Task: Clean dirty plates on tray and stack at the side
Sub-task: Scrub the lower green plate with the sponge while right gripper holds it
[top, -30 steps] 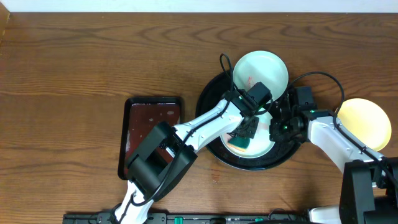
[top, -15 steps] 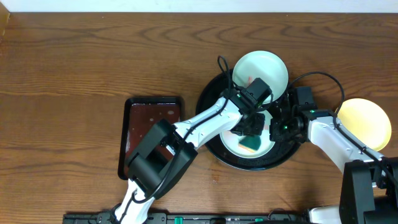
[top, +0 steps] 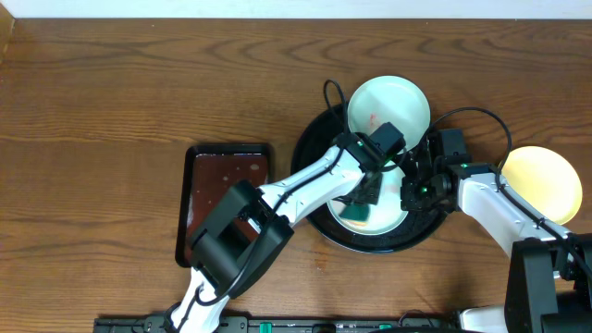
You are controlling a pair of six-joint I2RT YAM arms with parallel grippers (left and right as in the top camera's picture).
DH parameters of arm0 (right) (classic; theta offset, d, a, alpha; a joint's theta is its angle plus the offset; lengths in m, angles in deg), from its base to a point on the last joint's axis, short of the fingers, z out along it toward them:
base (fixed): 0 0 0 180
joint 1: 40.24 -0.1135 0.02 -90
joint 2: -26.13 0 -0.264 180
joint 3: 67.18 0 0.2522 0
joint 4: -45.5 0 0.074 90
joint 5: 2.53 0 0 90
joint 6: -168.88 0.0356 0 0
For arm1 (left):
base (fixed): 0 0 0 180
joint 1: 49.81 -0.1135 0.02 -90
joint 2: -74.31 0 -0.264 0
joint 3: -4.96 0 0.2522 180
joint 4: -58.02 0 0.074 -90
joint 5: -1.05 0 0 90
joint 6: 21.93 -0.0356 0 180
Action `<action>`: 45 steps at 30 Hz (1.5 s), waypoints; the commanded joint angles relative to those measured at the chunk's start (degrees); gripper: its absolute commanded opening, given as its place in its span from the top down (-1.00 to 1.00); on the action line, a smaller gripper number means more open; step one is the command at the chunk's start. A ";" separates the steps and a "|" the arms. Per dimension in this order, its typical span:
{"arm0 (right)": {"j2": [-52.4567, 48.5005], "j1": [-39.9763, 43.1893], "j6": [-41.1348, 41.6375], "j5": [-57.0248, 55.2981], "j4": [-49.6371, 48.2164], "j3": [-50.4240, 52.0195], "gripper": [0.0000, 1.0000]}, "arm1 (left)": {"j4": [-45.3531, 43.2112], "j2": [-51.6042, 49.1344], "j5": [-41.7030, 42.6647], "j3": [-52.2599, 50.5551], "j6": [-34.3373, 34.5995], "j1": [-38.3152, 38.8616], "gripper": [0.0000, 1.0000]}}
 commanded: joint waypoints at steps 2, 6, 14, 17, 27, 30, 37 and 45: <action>-1.09 -0.13 -0.87 -4.28 0.94 1.22 0.97 | 4.68 -2.23 -14.19 -2.10 1.40 -4.66 0.85; -1.09 -0.13 -0.87 -4.28 1.14 1.22 0.98 | 6.51 -2.21 -13.25 -0.79 2.91 -6.51 0.85; -1.09 -0.13 -0.87 -4.28 1.16 1.22 0.97 | 2.54 -2.23 1.55 -0.48 4.59 -6.69 0.85; -1.09 -0.13 -0.87 -4.28 1.16 1.22 0.98 | -1.49 -2.25 10.16 -0.55 4.52 -5.40 0.85; -1.09 -0.13 -0.87 -4.28 1.77 1.22 0.97 | -11.43 -2.25 21.90 -0.59 3.93 -0.11 0.85; -1.09 -0.13 -0.87 -4.28 1.77 1.22 0.98 | -12.44 -2.25 23.69 -0.59 3.98 0.66 0.85; -1.09 -0.13 -0.87 -4.28 1.81 1.22 0.98 | -10.49 -2.25 20.02 -0.92 3.93 -0.20 0.85; -1.09 -0.13 -0.87 -4.28 1.81 1.22 0.98 | 1.77 -2.23 -0.57 -0.90 2.86 -5.11 0.85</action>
